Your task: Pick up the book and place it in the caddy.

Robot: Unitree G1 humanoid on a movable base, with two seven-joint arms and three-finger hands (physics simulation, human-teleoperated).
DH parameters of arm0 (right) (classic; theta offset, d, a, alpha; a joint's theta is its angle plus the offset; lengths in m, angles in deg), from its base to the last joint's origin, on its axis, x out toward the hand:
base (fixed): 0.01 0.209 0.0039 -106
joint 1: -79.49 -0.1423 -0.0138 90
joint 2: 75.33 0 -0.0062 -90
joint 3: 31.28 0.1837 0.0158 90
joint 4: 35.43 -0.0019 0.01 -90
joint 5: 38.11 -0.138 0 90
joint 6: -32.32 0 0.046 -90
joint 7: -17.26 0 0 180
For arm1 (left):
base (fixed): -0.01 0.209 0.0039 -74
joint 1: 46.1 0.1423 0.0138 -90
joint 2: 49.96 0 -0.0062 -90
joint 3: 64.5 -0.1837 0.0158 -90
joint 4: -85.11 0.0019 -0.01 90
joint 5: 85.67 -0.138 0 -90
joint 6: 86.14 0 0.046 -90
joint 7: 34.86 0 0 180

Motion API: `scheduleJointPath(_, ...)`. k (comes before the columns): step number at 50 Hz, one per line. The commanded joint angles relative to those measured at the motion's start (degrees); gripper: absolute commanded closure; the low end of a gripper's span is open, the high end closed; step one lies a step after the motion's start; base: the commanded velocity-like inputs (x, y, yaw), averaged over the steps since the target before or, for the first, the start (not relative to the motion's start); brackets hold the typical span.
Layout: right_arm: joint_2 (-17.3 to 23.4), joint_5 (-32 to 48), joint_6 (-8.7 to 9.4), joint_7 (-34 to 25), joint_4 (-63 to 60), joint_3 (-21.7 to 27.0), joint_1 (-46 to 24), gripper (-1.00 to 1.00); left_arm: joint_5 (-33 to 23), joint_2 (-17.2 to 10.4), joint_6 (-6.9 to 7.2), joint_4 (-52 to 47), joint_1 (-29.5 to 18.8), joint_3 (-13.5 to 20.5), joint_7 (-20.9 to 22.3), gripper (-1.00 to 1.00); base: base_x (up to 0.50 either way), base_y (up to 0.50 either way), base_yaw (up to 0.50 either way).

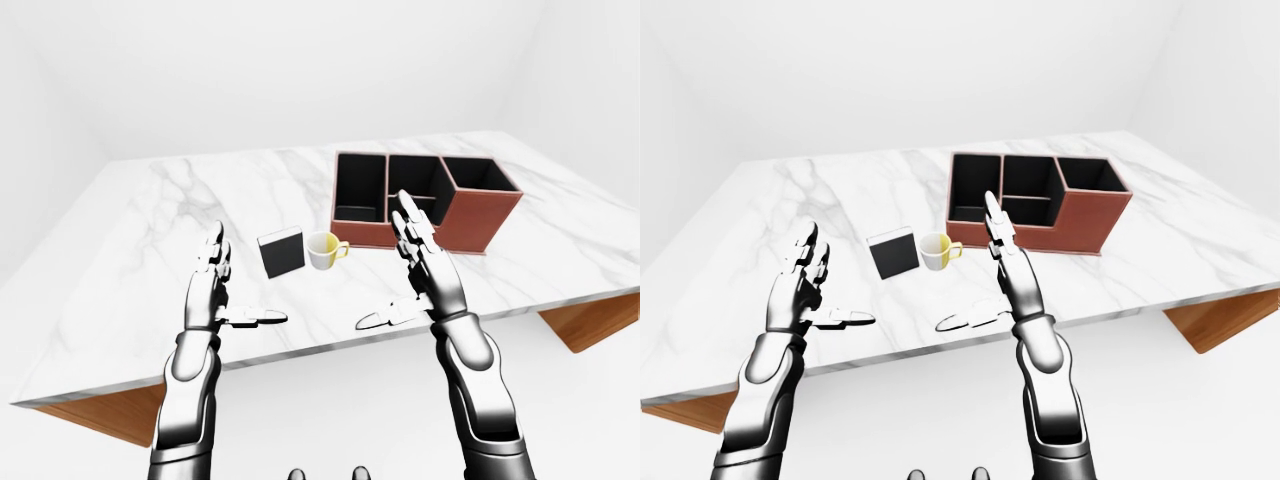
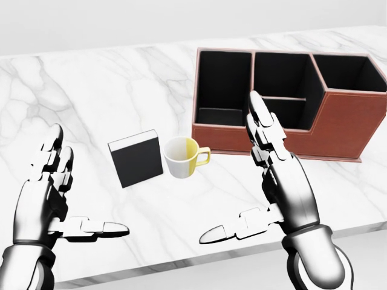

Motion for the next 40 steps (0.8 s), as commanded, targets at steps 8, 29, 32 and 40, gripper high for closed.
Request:
scheduleJointPath(8, 0.0, 0.1, 0.00, 0.0, 0.1, -0.1, 0.5, -1.00, 0.2, 0.0, 0.00, -0.6, 0.1, 0.2, -0.1, -1.00, 0.31, -0.03, 0.00)
scheduleJointPath(29, -0.2, 0.4, 0.00, -0.2, 0.2, -0.3, 0.3, -1.00, 0.4, -0.1, 0.00, -0.8, 0.1, 0.4, 0.0, -1.00, 0.41, 0.22, 0.00)
scheduleJointPath(32, -0.2, 0.4, 0.00, -0.1, 0.5, -0.3, 0.4, -1.00, 0.4, -0.1, 0.00, -0.6, 0.2, 0.4, 0.0, -1.00, 0.41, 0.10, 0.00)
scheduleJointPath(40, -0.2, 0.0, 0.00, 0.0, 1.2, 0.0, 0.4, -1.00, 0.2, -0.1, 0.00, -0.1, 0.2, 0.4, -0.1, -1.00, 0.39, -0.01, 0.00)
